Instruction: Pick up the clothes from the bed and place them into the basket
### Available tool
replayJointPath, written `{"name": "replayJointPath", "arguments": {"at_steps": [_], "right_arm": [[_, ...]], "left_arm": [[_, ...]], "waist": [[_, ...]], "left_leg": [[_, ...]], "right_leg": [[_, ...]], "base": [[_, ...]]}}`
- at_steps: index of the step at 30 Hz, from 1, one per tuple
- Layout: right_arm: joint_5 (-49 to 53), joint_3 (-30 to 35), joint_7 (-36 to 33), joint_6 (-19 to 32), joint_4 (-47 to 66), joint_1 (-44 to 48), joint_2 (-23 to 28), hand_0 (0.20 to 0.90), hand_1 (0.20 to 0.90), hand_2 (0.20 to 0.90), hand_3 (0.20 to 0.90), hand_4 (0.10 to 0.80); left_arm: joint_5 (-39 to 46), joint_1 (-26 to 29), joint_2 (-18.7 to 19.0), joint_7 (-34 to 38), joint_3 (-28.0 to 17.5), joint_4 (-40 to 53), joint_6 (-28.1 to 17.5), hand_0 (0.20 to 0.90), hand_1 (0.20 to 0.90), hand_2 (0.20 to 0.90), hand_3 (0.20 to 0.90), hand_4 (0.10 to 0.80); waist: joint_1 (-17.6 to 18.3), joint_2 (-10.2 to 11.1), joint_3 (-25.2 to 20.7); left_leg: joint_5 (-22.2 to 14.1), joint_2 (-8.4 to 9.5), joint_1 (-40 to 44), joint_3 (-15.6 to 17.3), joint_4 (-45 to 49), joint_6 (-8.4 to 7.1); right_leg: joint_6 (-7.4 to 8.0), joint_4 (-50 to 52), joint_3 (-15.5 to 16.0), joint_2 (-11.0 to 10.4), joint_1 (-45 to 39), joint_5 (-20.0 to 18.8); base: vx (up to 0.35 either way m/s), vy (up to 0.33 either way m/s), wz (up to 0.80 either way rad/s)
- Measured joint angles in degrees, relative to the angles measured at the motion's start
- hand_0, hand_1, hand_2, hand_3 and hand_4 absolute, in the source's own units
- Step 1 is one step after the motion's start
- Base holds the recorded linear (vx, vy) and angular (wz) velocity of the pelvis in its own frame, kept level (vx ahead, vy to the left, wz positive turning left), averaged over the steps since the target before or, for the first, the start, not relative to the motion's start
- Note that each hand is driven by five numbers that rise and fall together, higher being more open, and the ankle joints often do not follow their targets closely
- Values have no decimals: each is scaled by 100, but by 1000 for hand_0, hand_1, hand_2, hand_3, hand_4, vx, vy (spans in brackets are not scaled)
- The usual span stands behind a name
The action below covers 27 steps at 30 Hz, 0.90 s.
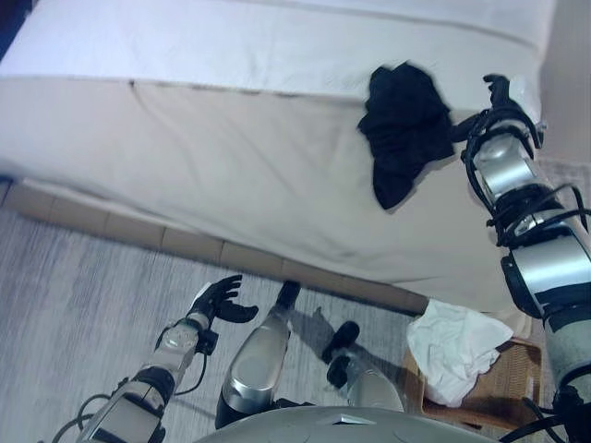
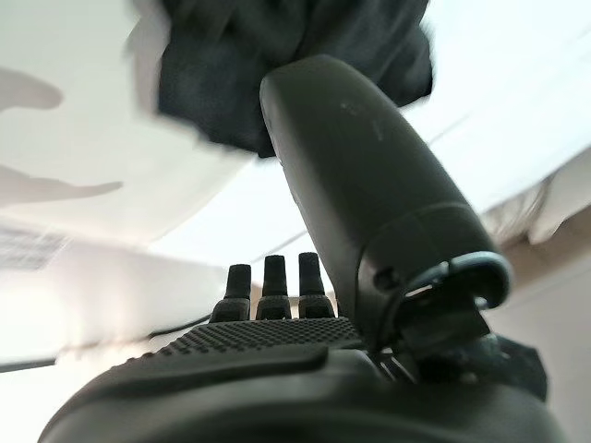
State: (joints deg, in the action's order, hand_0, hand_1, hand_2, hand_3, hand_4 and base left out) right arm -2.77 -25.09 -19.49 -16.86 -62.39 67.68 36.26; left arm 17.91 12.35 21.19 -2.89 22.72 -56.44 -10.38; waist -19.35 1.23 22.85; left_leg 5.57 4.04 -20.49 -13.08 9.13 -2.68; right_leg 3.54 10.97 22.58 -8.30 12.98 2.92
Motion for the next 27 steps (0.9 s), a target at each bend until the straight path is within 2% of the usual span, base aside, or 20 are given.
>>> {"name": "replayJointPath", "arguments": {"at_steps": [2,5,8,11,12,13,14,17,18,22,24,25,27], "right_arm": [[173,-115,1,-114,-42,252,-45,900,900,900,900,800],[381,-192,21,-233,-327,536,-42,900,900,900,900,800],[789,-174,120,-371,-566,503,-45,900,900,900,900,800],[1160,-177,313,-524,-582,515,-44,900,900,900,900,800],[1193,-193,369,-559,-622,548,-44,752,752,752,727,627],[1207,-282,444,-581,-716,650,-6,413,413,413,332,232],[1230,-300,569,-627,-737,779,104,300,300,300,200,100],[1284,-519,707,-633,-819,1185,400,300,300,300,200,100],[1311,-521,660,-584,-817,1243,445,300,300,300,200,100],[1325,-673,208,-215,-559,1269,339,300,300,300,200,100],[1236,-730,-181,-34,122,1172,335,300,300,300,200,100],[1157,-735,-440,56,709,1042,334,300,300,300,200,100],[978,-735,-667,232,1422,817,330,300,300,300,200,100]], "left_arm": [[115,14,40,134,-7,139,-87,900,900,900,900,800],[660,-81,62,229,-197,460,-267,900,900,900,900,800],[1240,-298,76,300,-700,902,-383,900,900,900,900,800],[1460,-396,215,394,-1038,1080,-524,900,900,900,900,800],[1475,-415,270,392,-1086,1071,-546,900,900,900,900,800],[1485,-452,299,374,-1115,1076,-607,900,900,900,900,800],[1498,-481,323,350,-1116,1108,-647,900,900,900,900,800],[1570,-536,362,268,-1071,1270,-691,900,900,900,900,800],[1569,-538,348,232,-1018,1273,-707,900,900,900,900,800],[1555,-566,355,243,-692,1288,-749,900,900,900,900,800],[1545,-587,359,257,-608,1352,-779,900,900,900,900,800],[1535,-582,368,296,-605,1354,-776,900,900,900,900,800],[1514,-576,418,417,-593,1351,-752,900,900,900,900,800]], "waist": [[-109,7,359],[-227,40,701],[-326,67,718],[-435,68,734],[-441,67,745],[-420,66,745],[-424,65,745],[-373,65,746],[-365,66,746],[-272,70,744],[-216,112,762],[-176,191,797],[-110,334,848]], "left_leg": [[-49,34,-155,-5,119,-61],[-88,122,-581,-61,347,-51],[-123,240,-1236,-160,666,-5],[-148,328,-1748,-206,1022,18],[-152,348,-1831,-224,1083,16],[-152,380,-1898,-249,1129,16],[-159,403,-2010,-277,1186,22],[-165,413,-2365,-374,1260,29],[-132,399,-2409,-391,1251,-22],[-113,292,-2412,-376,1246,-50],[-86,163,-2382,-288,1170,-85],[-51,70,-2249,-192,1098,-95],[-12,-53,-1839,-24,895,-57]], "right_leg": [[4,296,8,-87,209,75],[0,724,42,-227,676,212],[11,1058,146,-370,1258,255],[21,1340,164,-454,1703,262],[30,1397,164,-469,1776,268],[43,1469,147,-494,1859,277],[68,1548,125,-511,1969,295],[73,1657,101,-486,2296,298],[74,1677,111,-486,2357,298],[74,1564,80,-383,2352,297],[46,1403,-38,-228,2337,276],[-43,1271,-130,-131,2240,213],[-105,1028,-239,-36,1900,127]], "base": [[-38,101,7],[-10,43,15],[-26,11,21],[-42,25,7],[-89,26,10],[-88,5,7],[-74,-30,7],[-69,-93,4],[-70,-118,5],[-63,-92,-7],[-80,-113,-28],[-57,-103,-39],[-52,-132,-41]]}}
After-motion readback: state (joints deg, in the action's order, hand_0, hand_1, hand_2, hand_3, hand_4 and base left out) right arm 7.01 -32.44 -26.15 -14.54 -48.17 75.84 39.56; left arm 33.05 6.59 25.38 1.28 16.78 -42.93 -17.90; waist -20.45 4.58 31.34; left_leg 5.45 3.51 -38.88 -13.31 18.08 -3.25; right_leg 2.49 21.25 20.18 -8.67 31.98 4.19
